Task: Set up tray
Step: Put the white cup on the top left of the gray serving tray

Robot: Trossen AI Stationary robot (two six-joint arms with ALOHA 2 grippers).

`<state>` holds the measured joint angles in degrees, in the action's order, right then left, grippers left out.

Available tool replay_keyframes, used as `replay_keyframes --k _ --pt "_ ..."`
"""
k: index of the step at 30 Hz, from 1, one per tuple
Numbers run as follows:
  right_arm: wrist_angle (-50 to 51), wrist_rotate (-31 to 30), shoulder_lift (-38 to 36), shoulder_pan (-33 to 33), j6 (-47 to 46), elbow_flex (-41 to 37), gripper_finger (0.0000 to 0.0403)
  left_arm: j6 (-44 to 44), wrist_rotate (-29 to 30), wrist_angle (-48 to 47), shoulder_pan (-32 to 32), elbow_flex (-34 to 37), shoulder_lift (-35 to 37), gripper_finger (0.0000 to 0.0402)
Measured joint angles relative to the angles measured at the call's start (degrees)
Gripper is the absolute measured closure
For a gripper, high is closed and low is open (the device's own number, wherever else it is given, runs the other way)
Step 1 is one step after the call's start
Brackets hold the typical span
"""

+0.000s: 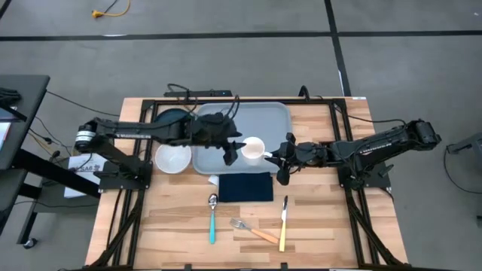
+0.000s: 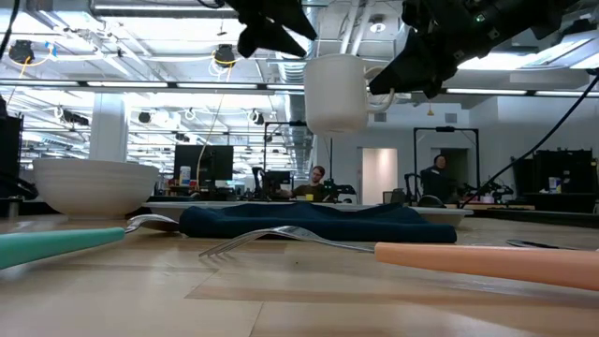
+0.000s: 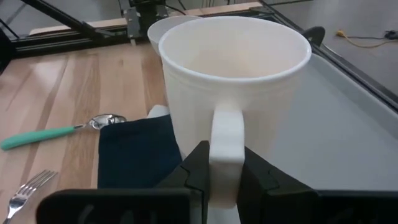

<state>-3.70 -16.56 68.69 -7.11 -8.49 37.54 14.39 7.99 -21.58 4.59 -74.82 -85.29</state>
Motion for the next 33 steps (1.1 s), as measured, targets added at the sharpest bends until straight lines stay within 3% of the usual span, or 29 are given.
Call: replay_keyframes --k 9,33 --pt "0.0 -0.1 0.0 0.0 0.2 0.0 0.0357 1.2 -1.7 -11.1 3.9 -8.9 -7.5 0.0214" --pt "-2.4 -0.2 0.0 0.0 2.5 0.0 0.0355 1.9 -4.7 -11.7 4.1 -9.2 -8.6 0.0214"
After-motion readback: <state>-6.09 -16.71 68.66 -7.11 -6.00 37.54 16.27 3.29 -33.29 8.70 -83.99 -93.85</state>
